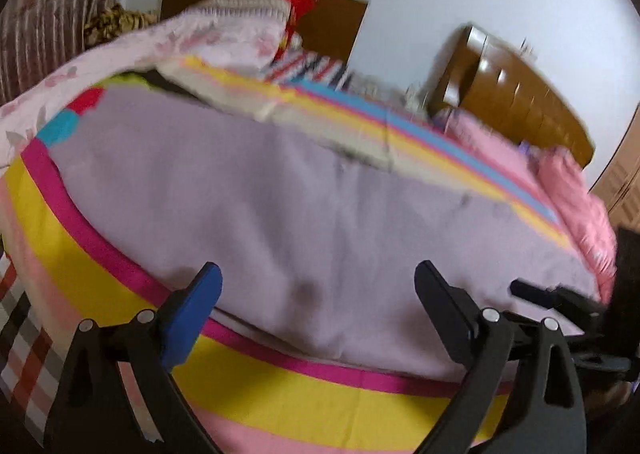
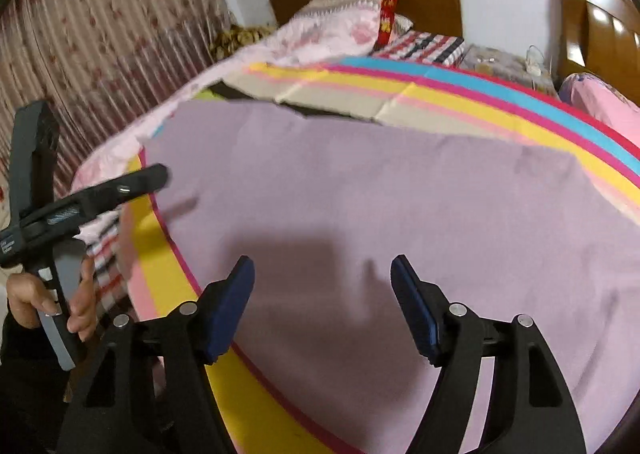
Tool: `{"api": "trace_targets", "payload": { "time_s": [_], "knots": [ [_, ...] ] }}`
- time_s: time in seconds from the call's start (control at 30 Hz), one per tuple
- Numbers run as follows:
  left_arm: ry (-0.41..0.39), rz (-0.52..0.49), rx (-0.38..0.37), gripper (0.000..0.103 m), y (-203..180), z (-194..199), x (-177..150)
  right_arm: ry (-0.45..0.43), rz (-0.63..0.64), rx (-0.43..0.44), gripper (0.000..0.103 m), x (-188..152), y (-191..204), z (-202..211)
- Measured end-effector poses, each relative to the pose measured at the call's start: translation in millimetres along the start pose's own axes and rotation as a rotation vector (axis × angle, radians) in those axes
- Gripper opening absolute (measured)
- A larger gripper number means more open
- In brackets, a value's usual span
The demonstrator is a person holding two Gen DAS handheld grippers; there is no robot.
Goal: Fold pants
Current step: 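Release the sweatpants and hold both tools open above them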
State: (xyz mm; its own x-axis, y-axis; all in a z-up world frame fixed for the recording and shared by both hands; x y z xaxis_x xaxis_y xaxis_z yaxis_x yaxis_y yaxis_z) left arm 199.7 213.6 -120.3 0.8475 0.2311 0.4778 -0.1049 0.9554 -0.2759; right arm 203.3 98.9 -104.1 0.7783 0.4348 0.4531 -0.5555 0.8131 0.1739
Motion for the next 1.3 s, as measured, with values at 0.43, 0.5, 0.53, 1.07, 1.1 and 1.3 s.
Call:
{"api": "trace_targets", "payload": {
  "time_s": [0.43,0.5,0.53,1.07,1.1,1.3],
  "knots": [
    [0.107,-0.142,0.196,0.101,-3,-26,-24,0.122,0.225,-0.085,0.087,-29,20,-16],
    [0.091,-0.133,0.106,0.101,-11,-13,-6,0.114,0.197,0.006,0.087,-21,13,-8],
    [0.063,-0.141,0.081,0.101,-17,-7,5,0.071,0.151,0.049,0.087,-7,1,4],
    [0.13,-0.137,0.191,0.101,15,-106,115,0.019,-0.105,-0.115,0.088,81,-146,-18],
    [0.128,-0.135,0.194,0.101,15,-106,115,-0.007,-0.121,-0.105,0.089,83,-145,-13],
    [0.13,-0.14,0.234,0.102,13,-107,111,0.063,-0.038,-0.156,0.091,90,-135,-41]
  ]
}}
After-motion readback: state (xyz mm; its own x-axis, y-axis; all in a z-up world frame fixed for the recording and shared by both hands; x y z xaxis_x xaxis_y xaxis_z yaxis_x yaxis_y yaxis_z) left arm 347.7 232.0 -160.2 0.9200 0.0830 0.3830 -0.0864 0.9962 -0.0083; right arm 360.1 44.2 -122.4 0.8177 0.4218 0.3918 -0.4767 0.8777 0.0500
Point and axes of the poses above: each gripper's, at about its wrist camera, not at the fingertips, and z roughly against the way its jaws point, y to its left, x to its top, the point moved 9 cm from there along -z, roughly the way its jaws point, and after that the axes turned 13 degrees about y, right-handed, at the moved point
